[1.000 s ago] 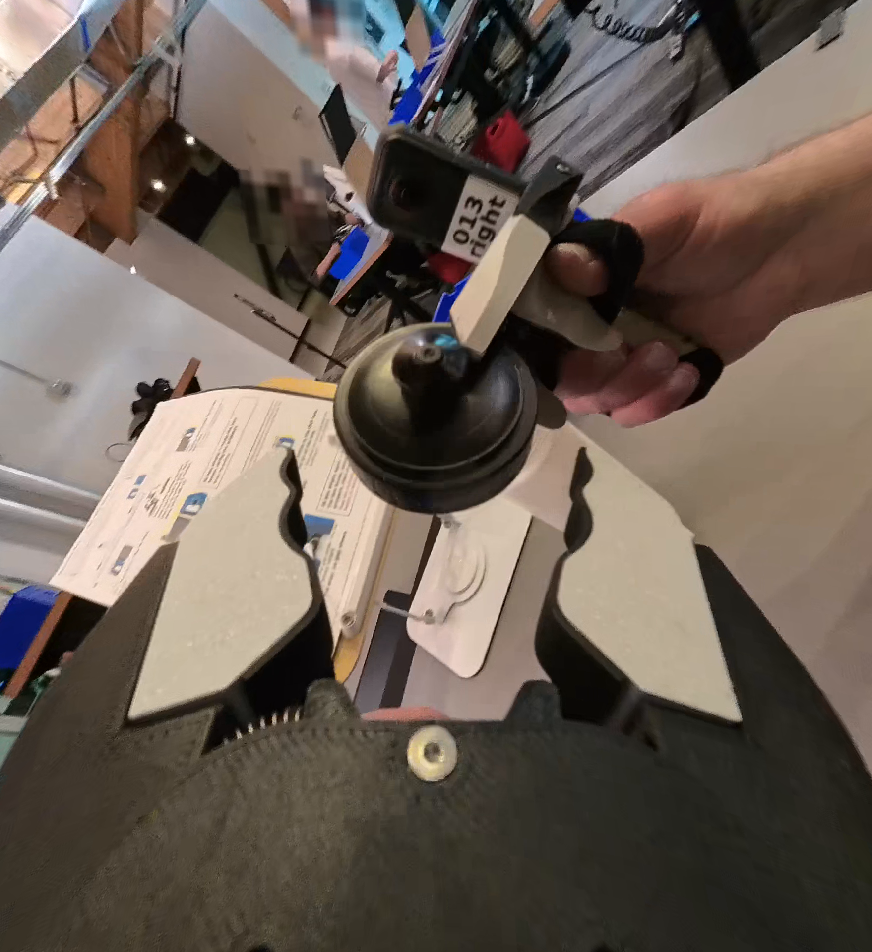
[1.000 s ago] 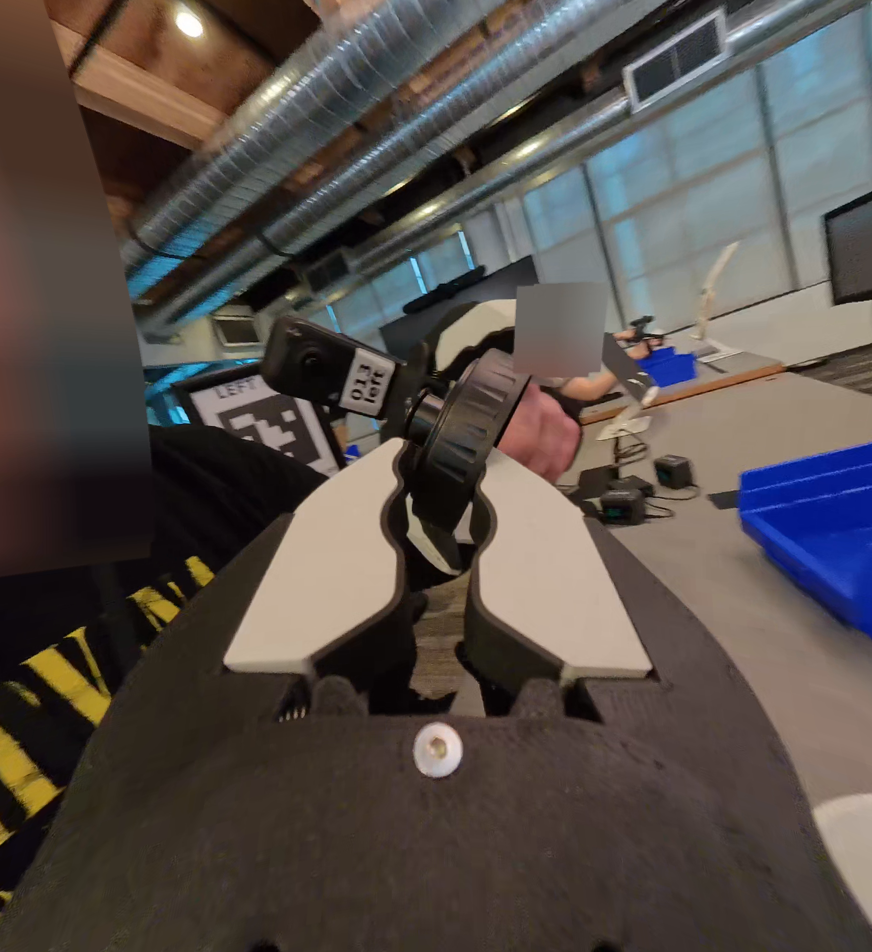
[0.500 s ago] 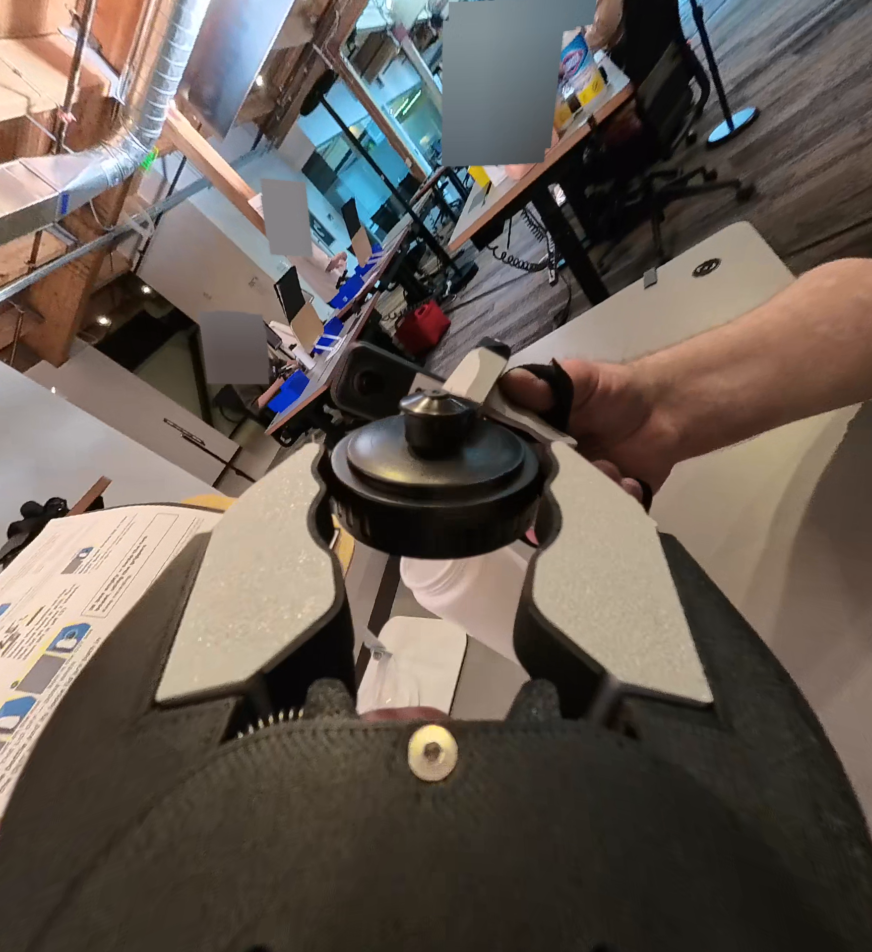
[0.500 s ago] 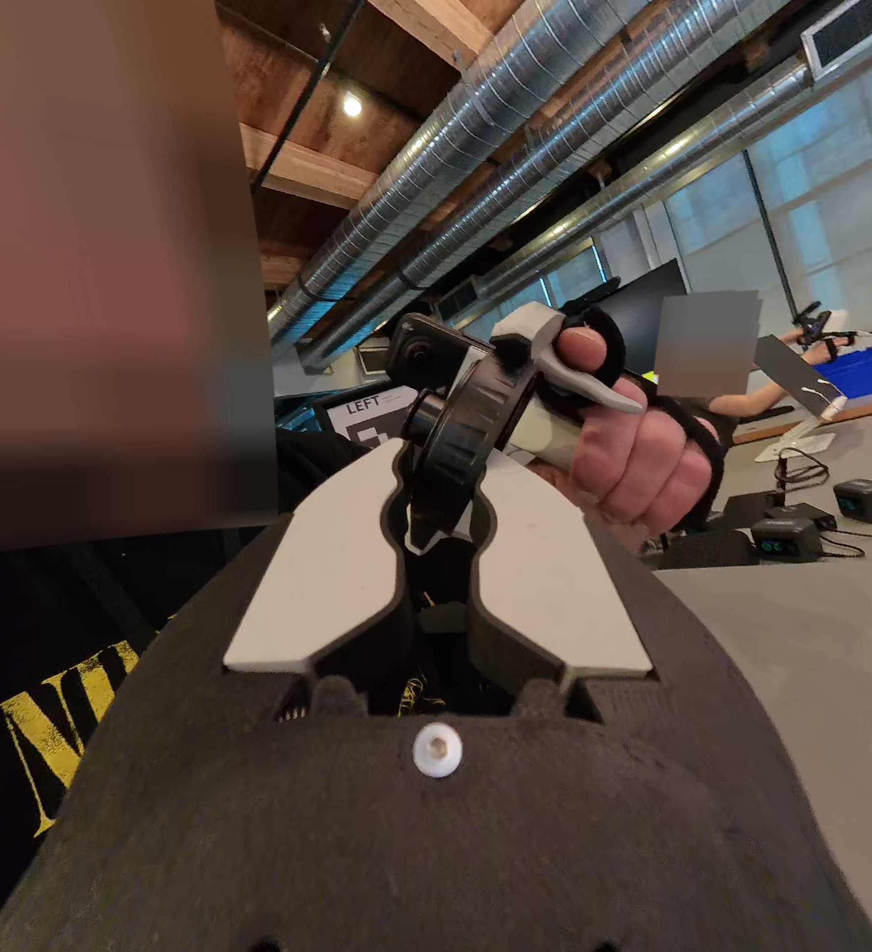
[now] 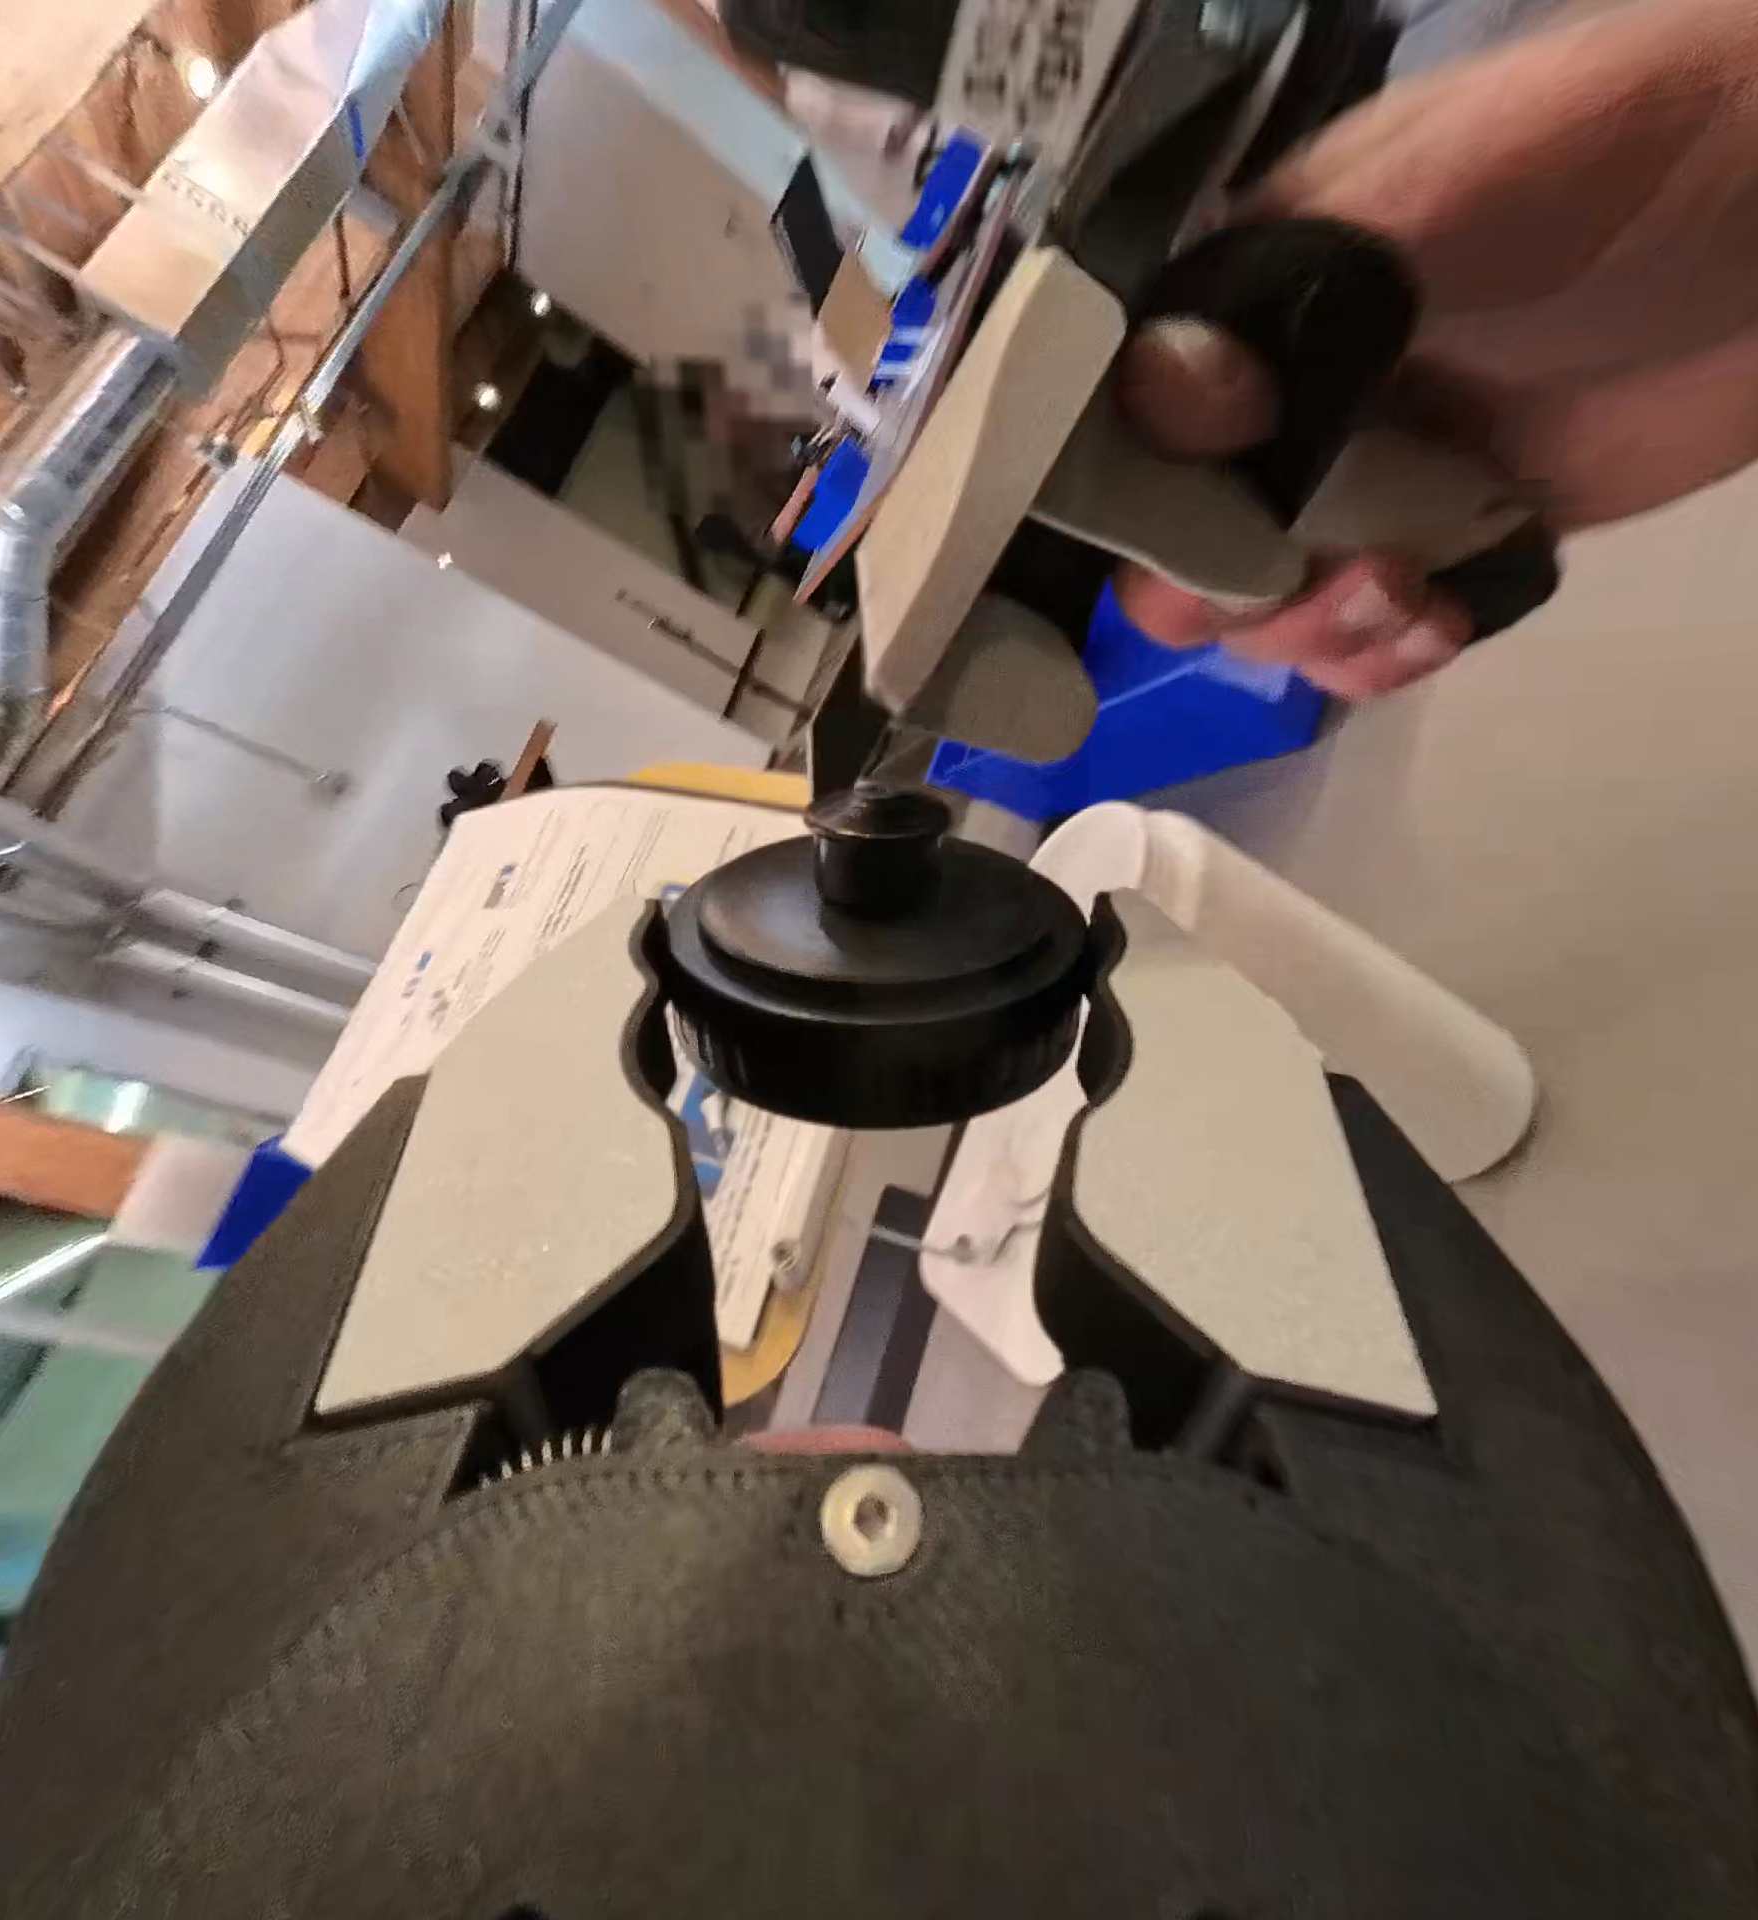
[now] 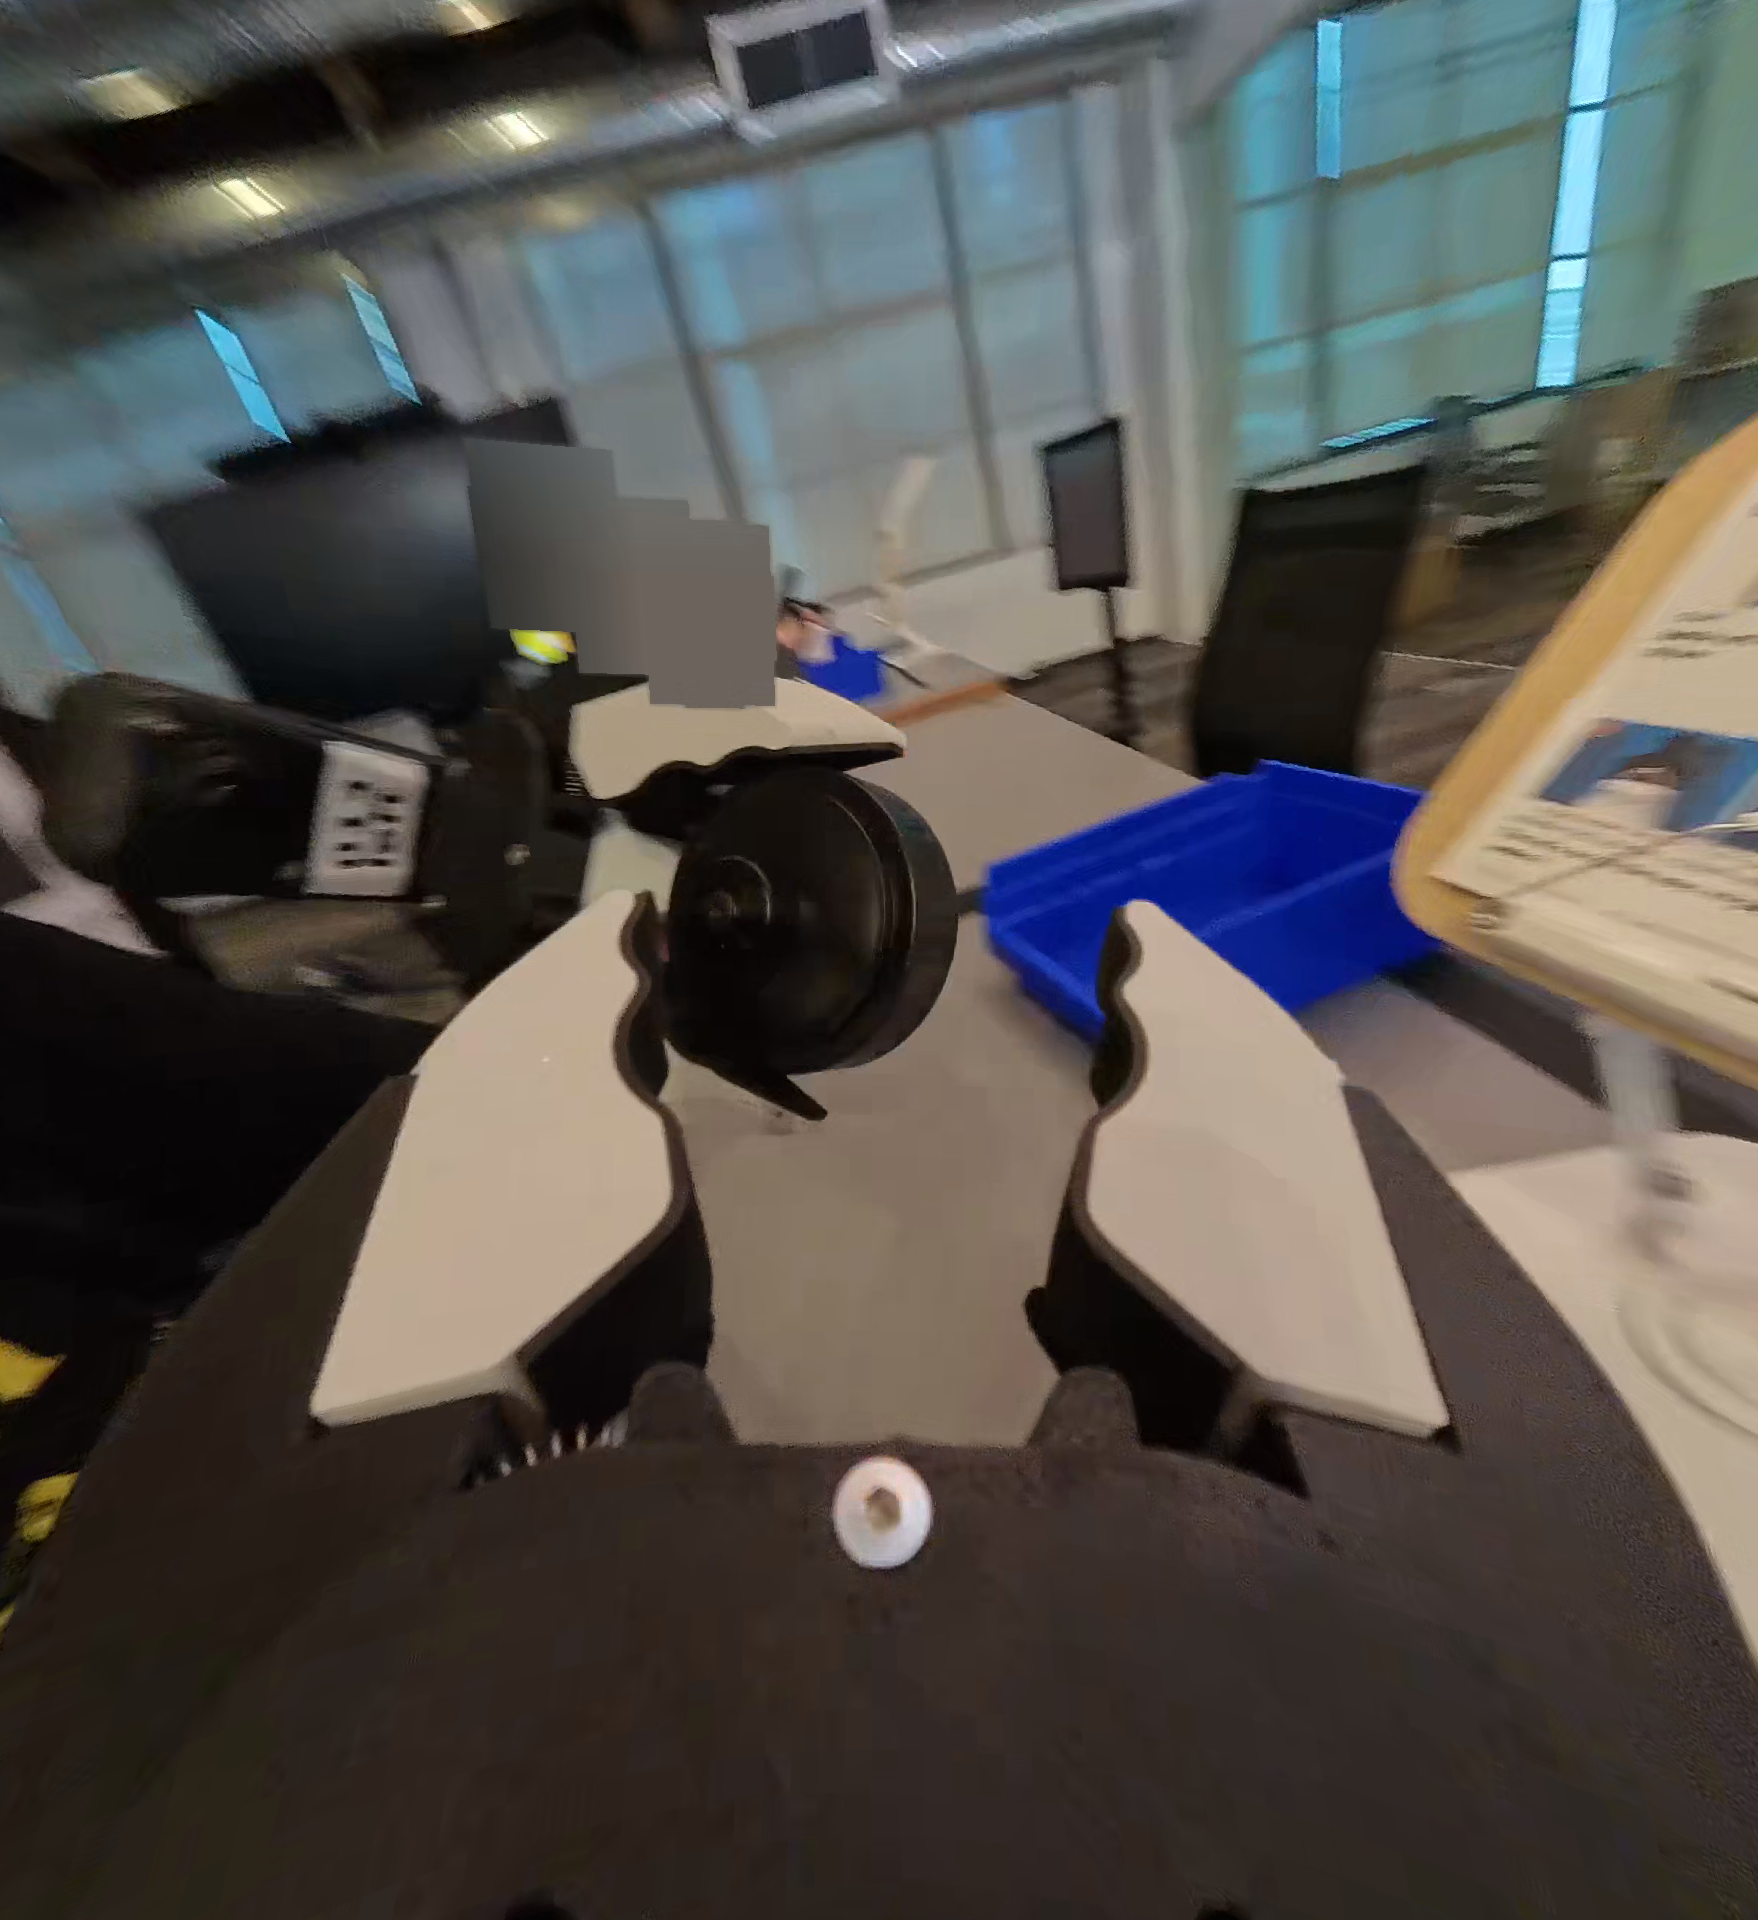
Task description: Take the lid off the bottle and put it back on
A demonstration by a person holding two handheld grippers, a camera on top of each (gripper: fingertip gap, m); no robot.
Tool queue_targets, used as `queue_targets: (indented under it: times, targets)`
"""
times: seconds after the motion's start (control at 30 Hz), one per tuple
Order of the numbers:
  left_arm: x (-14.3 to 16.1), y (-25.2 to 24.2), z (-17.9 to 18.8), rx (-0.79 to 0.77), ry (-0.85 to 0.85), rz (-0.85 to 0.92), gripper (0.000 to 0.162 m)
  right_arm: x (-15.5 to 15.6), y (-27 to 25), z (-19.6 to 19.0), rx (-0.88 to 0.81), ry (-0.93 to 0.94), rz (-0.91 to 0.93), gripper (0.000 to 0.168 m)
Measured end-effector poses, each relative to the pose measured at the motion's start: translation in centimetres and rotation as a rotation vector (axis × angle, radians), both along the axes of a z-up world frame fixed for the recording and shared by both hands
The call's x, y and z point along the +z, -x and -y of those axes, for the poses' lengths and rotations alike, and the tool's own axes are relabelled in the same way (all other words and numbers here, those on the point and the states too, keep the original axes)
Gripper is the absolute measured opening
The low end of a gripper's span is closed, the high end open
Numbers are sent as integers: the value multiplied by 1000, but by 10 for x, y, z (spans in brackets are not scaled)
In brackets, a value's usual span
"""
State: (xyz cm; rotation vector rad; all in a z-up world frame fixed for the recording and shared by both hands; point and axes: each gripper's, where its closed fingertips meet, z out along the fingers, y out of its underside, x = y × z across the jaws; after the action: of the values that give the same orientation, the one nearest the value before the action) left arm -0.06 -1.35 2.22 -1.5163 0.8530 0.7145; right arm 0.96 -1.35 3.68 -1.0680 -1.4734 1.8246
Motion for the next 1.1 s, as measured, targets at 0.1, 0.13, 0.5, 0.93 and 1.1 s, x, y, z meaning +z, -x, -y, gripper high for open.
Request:
queue_targets:
  times: [0.1,0.13,0.5,0.93,1.1]
  targets:
    - [-2,9,-8,153,-18,-120,76,-11,10,8,-124,-167,85,87]
    - [-2,9,-9,180,-28,-153,76,-16,14,11,-148,-203,114,88]
    - [-8,15,-17,314,-13,-276,76,-25,24,16,-166,-236,116,72]
    - [-23,18,-17,64,124,327,127,-6,-1,-34,-221,-195,64,72]
    - [-82,20,-41,-67,266,730,136,0,-19,-70,-270,-147,40,72]
